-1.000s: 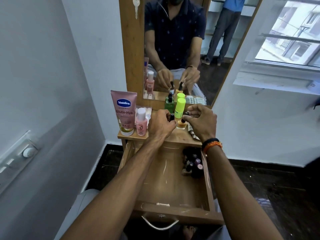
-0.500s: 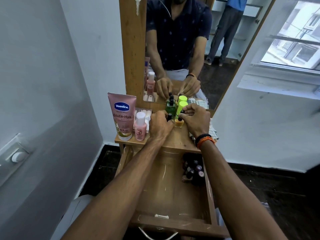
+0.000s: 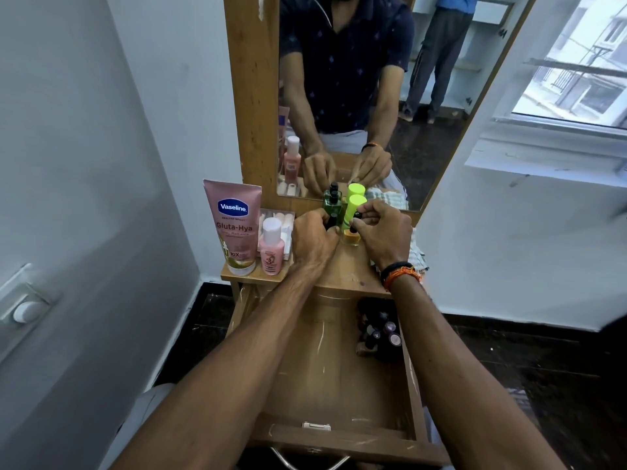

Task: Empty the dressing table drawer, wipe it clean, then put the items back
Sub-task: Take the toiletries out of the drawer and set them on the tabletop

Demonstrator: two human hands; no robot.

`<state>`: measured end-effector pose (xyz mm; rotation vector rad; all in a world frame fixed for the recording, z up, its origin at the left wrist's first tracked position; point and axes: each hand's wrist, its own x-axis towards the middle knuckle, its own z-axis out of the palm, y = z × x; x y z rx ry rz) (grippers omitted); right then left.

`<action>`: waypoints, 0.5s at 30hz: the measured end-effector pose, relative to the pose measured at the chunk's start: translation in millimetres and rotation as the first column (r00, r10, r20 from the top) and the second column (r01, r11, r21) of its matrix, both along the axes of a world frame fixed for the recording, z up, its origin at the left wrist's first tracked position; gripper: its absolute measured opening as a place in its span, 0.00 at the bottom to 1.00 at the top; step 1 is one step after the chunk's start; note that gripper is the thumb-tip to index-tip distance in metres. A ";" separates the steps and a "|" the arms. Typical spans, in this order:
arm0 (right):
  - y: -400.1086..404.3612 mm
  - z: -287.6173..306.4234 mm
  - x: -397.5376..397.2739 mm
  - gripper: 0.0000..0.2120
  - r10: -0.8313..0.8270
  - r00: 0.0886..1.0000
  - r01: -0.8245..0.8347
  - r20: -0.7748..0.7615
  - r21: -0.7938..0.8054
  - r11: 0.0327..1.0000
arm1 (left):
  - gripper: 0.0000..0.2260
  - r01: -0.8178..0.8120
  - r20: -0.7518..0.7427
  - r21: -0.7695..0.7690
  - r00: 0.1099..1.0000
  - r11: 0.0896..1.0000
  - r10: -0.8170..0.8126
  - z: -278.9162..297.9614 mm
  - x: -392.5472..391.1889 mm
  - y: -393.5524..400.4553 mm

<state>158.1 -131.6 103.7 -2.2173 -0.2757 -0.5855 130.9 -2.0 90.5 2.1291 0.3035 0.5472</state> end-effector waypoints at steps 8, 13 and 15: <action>0.2 -0.5 -1.2 0.08 -0.010 1.000 0.010 0.025 -0.001 1.000 | 0.06 -0.032 0.001 0.012 0.999 0.999 0.032 -0.2 4.2 -1.2; 0.3 -2.1 -1.8 0.09 -0.009 1.000 0.009 0.029 0.005 1.000 | 0.08 -0.051 -0.014 0.027 0.999 0.998 0.051 -5.3 6.1 -0.8; 0.2 -3.5 -2.2 0.10 -0.012 0.999 0.012 0.031 0.003 1.000 | 0.09 -0.057 -0.024 0.032 0.998 0.998 0.058 -7.0 6.5 -1.0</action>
